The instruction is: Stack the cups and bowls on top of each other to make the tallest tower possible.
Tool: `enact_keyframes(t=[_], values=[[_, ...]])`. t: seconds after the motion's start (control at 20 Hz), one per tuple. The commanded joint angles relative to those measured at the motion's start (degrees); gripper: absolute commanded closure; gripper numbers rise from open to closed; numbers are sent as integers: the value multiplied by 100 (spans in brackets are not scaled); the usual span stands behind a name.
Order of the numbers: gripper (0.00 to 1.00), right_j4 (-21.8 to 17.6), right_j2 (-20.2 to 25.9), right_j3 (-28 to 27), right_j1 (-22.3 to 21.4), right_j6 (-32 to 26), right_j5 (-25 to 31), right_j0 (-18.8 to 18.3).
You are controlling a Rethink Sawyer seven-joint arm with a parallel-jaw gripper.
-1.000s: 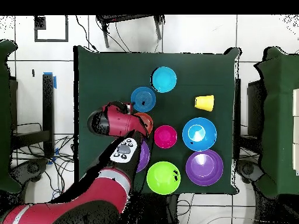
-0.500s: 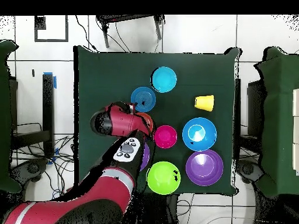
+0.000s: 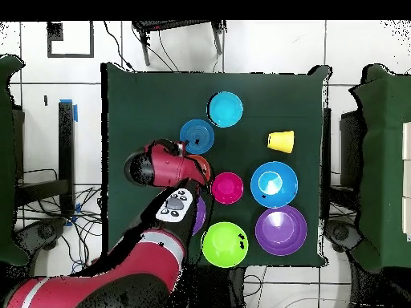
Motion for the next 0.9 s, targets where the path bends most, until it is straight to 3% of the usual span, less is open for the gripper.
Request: enact_keyframes(t=[0.05, 0.9], values=[[0, -302, 775, -448, 423, 509, 121, -178], [0, -537, 995, -383, 500, 471, -57, -484]])
